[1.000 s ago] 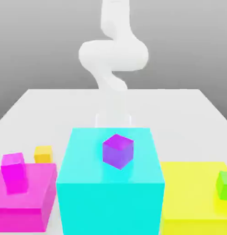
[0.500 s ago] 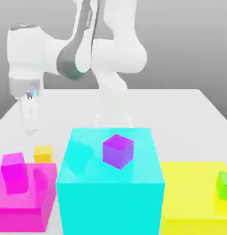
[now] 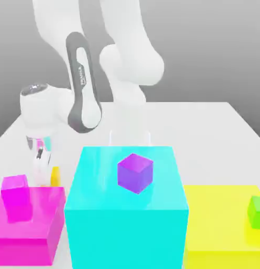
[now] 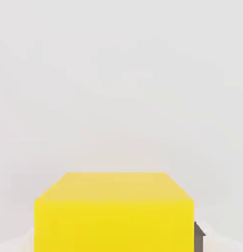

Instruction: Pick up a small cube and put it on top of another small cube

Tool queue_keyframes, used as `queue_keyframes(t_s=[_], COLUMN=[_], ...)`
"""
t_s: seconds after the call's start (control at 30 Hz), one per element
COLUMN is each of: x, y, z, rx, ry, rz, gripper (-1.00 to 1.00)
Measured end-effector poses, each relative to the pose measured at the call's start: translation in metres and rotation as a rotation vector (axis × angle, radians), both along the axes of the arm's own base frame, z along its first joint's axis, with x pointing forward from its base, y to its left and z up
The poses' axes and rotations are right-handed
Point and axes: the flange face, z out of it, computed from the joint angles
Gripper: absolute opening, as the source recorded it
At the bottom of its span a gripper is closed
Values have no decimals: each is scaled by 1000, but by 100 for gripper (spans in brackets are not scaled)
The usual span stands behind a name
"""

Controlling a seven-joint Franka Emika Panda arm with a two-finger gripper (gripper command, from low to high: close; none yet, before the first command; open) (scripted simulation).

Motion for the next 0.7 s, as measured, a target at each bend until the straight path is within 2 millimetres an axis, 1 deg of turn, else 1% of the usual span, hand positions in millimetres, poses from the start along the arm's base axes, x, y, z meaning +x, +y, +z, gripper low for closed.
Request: queue_keyframes(t_s=[0.07,0.2,0.37,0.4,0.43,0.5,0.63,0.67,0.7], x=[-1,-2,0,4,10,28,67,83,107], y=[-2,-6,-1,-3,-8,-26,-66,-69,-62], z=[6,30,61,63,66,79,116,126,136], rx=[-9,-27,-6,-5,-12,-51,-154,-179,-198], ry=[11,29,7,6,4,-14,-61,-72,-82], rz=[0,-1,1,-17,-28,-16,38,74,138], gripper=[-100,-100,-100,-100,-100,-100,-100,-100,-100])
